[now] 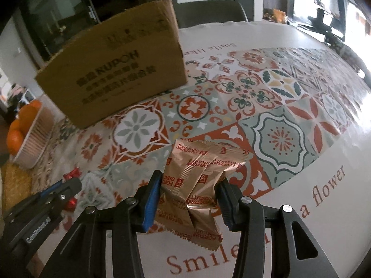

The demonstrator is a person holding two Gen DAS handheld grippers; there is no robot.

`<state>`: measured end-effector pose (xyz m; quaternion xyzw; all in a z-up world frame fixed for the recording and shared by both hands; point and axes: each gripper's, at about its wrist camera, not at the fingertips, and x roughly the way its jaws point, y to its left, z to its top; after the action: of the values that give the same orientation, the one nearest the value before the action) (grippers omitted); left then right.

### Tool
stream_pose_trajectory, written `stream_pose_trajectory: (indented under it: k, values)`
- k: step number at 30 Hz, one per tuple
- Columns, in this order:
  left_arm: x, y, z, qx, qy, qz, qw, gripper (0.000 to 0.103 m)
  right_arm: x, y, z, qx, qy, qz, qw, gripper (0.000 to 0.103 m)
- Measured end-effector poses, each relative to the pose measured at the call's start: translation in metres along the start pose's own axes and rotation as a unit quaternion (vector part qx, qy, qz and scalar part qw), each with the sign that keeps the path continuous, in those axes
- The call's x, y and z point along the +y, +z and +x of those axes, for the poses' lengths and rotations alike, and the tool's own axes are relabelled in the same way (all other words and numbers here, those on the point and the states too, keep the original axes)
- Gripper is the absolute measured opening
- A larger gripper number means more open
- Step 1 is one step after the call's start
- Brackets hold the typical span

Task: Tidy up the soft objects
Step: 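Lift and carry the red packet and copper pack over the box with both tools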

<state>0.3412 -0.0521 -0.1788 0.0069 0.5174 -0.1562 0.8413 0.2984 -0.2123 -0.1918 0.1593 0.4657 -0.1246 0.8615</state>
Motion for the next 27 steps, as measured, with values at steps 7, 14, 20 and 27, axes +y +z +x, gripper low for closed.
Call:
stream_pose_trajectory:
  k: [7,14,20,27]
  values:
    - [-0.006,-0.002,-0.027,-0.025,0.012,-0.025,0.9993,0.022,0.002,0.006,-0.023,-0.013,0.033,-0.036,0.999,0.047]
    - [-0.018,-0.003,-0.057,-0.057,0.024,-0.045,0.9971,0.022,0.003,0.017,-0.043,-0.028,0.069,-0.076,0.994,0.047]
    - [-0.026,0.001,-0.081,-0.091,0.043,-0.06,0.9931,0.022,0.006,0.031,-0.062,-0.051,0.106,-0.108,0.987,0.047]
    - [-0.033,0.019,-0.113,-0.133,0.054,-0.056,0.9881,0.022,0.014,0.053,-0.086,-0.081,0.138,-0.118,0.98,0.047]
